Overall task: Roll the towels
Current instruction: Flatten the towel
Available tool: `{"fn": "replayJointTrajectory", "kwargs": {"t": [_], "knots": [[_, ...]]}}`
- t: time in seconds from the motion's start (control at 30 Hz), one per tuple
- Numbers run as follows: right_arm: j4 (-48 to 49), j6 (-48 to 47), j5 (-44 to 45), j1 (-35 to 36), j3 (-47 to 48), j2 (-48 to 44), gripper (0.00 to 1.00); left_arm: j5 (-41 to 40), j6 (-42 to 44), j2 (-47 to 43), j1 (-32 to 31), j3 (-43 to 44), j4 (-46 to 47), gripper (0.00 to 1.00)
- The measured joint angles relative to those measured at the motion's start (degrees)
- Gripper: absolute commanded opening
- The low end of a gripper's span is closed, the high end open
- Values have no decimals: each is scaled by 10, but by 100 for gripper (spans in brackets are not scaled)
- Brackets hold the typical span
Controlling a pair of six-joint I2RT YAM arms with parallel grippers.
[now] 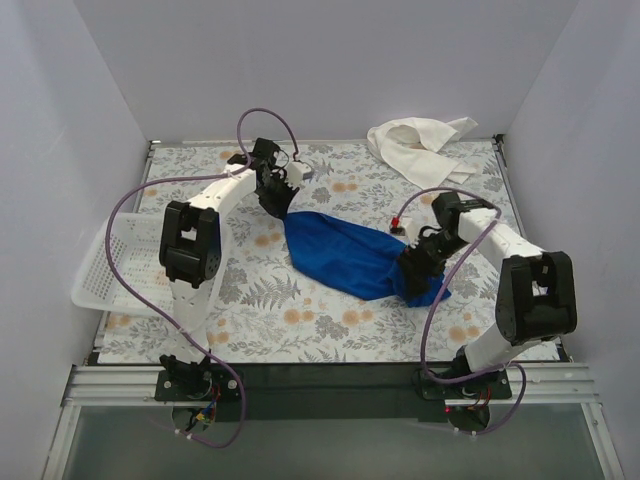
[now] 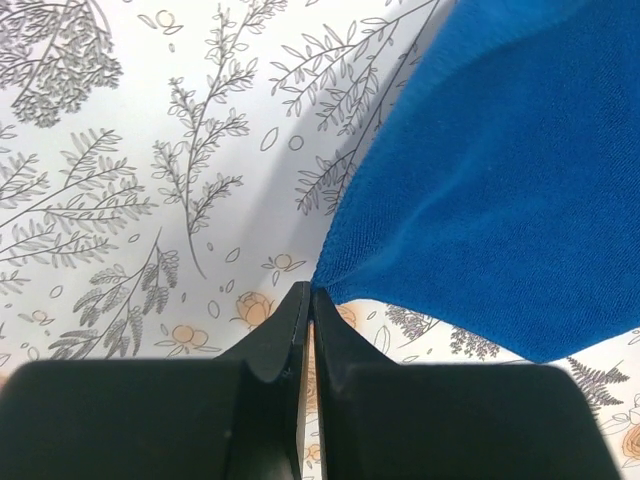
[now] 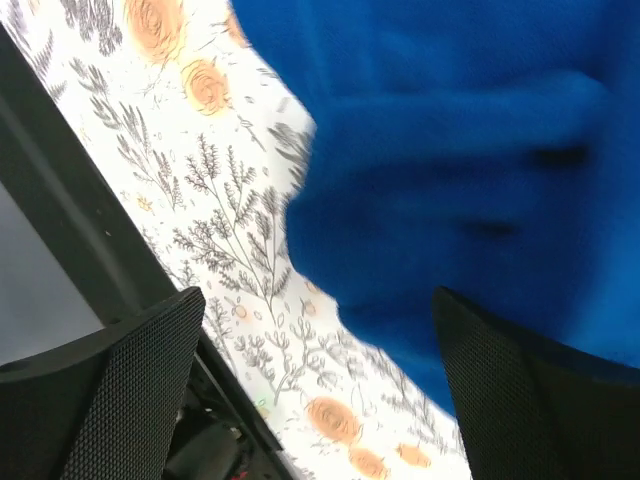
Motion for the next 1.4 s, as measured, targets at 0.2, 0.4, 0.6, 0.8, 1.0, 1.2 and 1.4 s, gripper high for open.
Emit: {"fn": "replayJointTrajectory", "kwargs": {"t": [0.2,0.4,0.6,0.8,1.0,1.2,1.4], "knots": [[-16,-6,-11,-146,89,1,49,0,0,0,5,15,-10,0],[-13,-8,21,-160,68,3,50,0,0,1,5,21,-16,0],[-16,-41,66,-171,-15,3,57,0,0,1,5,21,-19,0],[13,-56,97,-184,-31,5,58,0,0,1,5,21,-20,0],[41,-65,95,-184,-33,40,52,0,2,1,5,21,-21,0],[49,-71,88,-184,-39,53,12,0,3,1,5,21,-22,0],[28,-71,101,-187,-24,45,1,3,0,5,15,51,-45,0]]}}
